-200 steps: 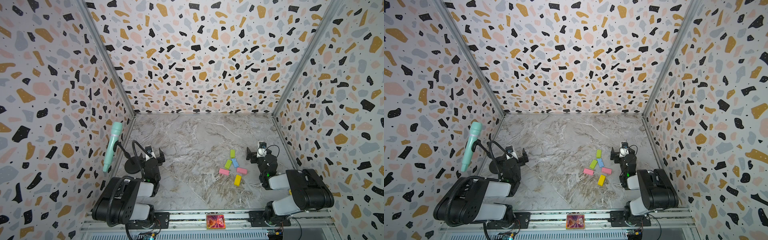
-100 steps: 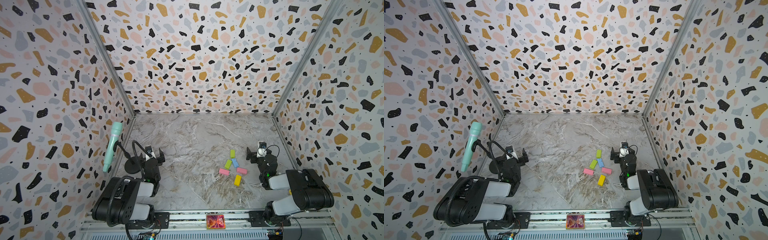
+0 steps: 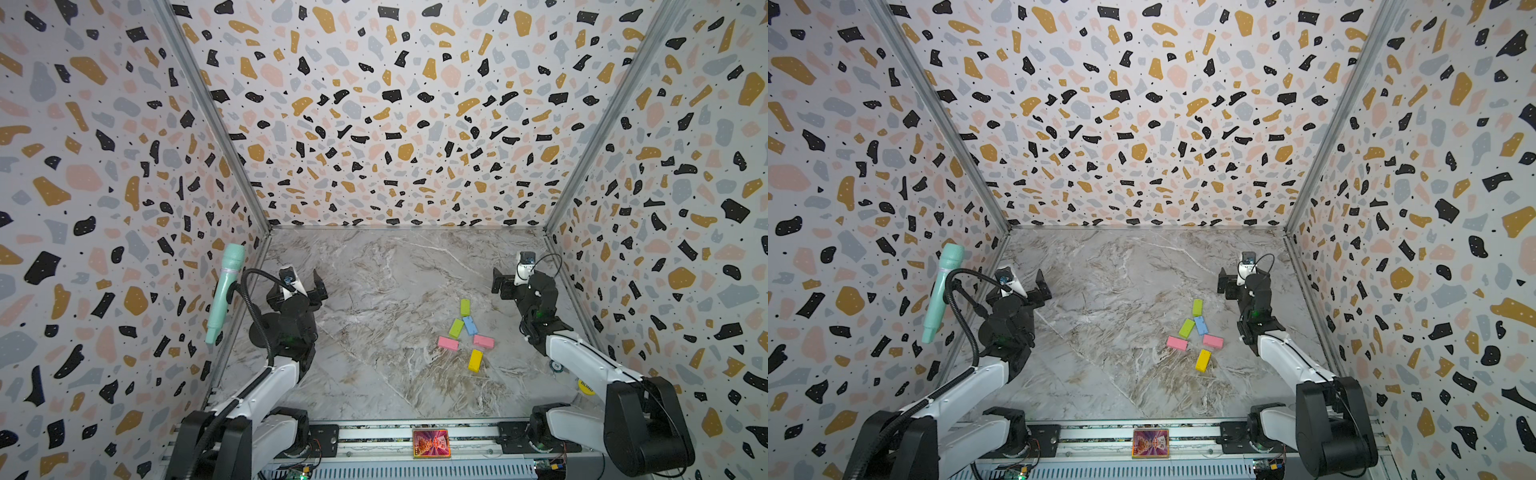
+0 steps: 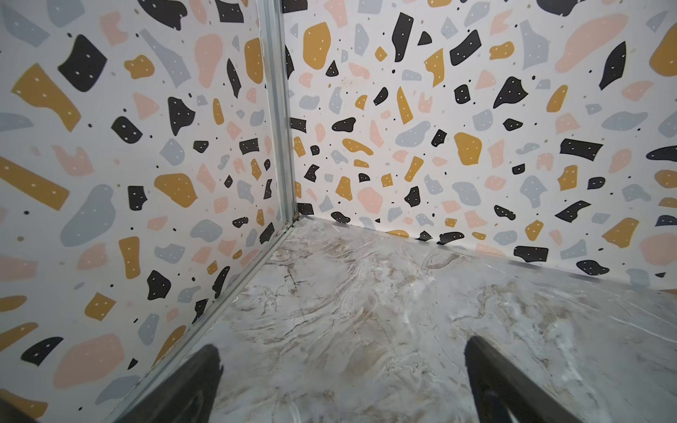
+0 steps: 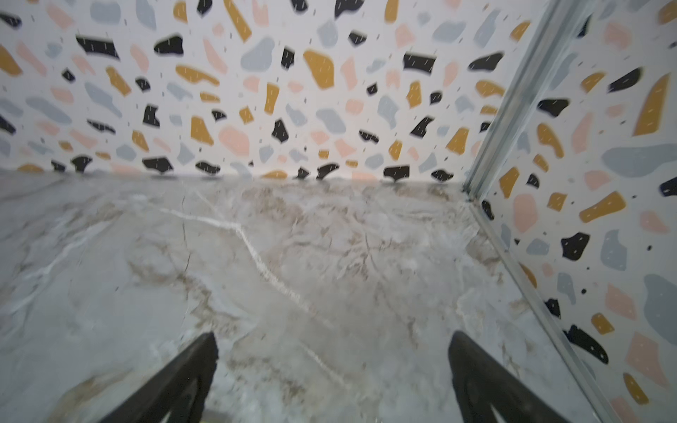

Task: Assemble the letter t with building blocks
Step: Pick up the building block from the center of the board.

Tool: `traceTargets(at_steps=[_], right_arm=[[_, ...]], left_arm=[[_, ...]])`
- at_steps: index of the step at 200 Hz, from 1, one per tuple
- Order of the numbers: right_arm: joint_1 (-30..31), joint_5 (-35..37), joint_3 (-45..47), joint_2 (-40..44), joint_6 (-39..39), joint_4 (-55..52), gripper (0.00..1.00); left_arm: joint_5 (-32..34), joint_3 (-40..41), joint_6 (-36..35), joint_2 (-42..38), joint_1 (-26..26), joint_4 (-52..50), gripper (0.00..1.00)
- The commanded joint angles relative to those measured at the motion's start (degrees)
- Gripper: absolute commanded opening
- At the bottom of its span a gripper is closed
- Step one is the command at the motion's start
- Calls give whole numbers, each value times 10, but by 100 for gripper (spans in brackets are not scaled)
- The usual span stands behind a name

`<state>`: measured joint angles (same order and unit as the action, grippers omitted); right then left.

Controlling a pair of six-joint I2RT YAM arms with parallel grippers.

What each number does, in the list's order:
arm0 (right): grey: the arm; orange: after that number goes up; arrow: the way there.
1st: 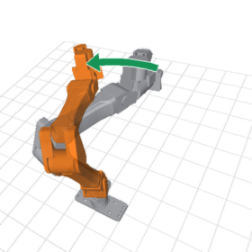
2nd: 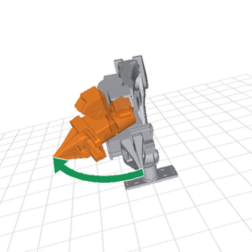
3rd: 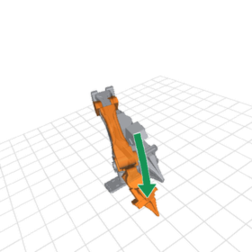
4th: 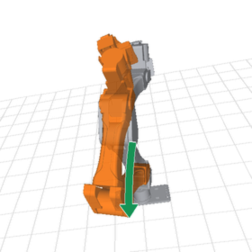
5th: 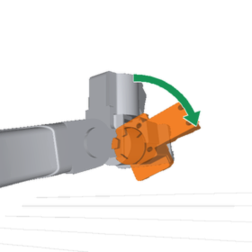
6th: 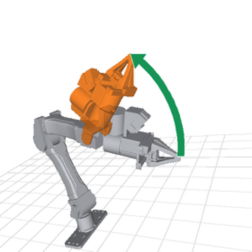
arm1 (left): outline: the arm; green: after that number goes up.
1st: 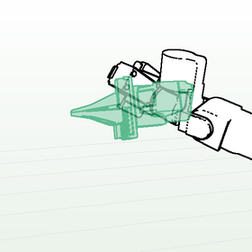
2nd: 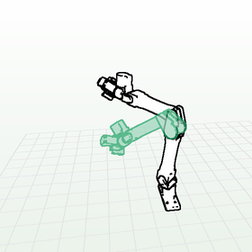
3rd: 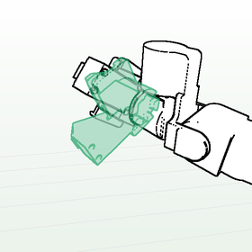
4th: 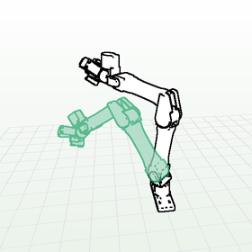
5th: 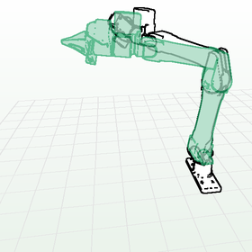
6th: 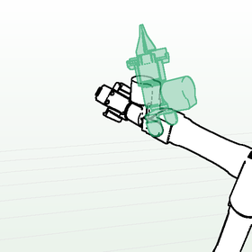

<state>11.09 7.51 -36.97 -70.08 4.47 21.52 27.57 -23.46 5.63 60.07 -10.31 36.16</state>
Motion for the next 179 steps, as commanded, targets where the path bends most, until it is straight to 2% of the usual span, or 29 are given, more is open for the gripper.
traceTargets(at_steps=[1,24,65,91,120,156,179], right_arm=[[40,12,-84,-14,34,-237,98],[76,0,-141,-27,66,-326,96],[88,-75,-202,-46,93,-440,91],[89,-92,-228,-72,90,-502,90],[88,-118,-257,-121,74,-554,84],[88,-161,-274,-168,87,-542,75],[89,-157,-278,-197,106,-520,72]], left_arm=[[15,-44,7,-27,-32,-144,100],[18,-97,13,-57,-71,-249,99],[-73,-185,45,-98,-82,-419,99],[-114,-176,64,-152,-82,-441,99],[-139,-197,62,-148,-82,-506,99],[-140,-189,60,-157,-82,-528,99],[-135,-189,59,-162,-82,-541,99]])
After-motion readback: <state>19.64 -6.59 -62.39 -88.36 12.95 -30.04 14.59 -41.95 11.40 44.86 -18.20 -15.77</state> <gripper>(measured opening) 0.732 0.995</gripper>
